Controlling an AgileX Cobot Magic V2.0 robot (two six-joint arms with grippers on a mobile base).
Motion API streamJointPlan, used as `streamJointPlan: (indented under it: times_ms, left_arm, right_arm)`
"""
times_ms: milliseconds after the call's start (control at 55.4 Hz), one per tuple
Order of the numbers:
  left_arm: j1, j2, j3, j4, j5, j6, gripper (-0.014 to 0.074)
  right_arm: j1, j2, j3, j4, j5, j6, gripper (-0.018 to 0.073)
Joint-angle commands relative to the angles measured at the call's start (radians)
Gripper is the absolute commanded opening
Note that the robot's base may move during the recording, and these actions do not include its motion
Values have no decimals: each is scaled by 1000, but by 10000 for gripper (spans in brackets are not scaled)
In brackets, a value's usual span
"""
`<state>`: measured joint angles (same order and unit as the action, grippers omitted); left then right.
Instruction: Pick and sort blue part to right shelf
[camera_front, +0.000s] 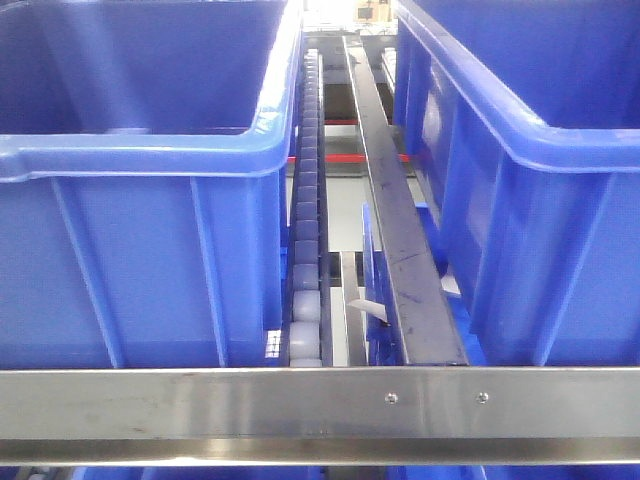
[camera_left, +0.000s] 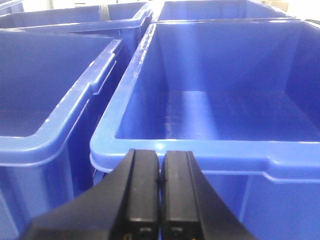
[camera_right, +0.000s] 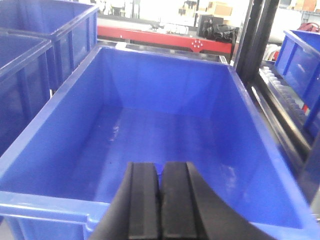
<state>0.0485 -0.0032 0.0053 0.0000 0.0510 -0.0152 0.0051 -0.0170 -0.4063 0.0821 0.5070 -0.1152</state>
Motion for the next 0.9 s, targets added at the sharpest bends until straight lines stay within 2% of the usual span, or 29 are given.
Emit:
streamJointPlan:
  times_ms: [0, 72, 181, 289, 415, 469, 885]
  left_arm:
    - [2, -26, 31, -8, -87, 3, 124]
    - [2, -26, 31, -8, -87, 3, 124]
    - [2, -26, 31, -8, -87, 3, 124]
    - [2, -26, 31, -8, -87, 3, 124]
    - [2, -26, 31, -8, -87, 3, 124]
    - [2, -26, 31, -8, -87, 3, 124]
    - [2, -24, 31, -8, -87, 3, 124]
  right_arm:
    - [-7, -5, 69, 20, -148, 34, 58]
    - [-7, -5, 145, 7, -221, 57, 58]
    - [-6, -5, 239, -82, -345, 57, 58]
    - [-6, -5, 322, -82, -481, 57, 58]
    - [-6, -12, 434, -14, -628, 59, 58]
    - [-6, -11, 427, 5, -587, 59, 58]
    - [-6, -12, 428, 5, -583, 59, 58]
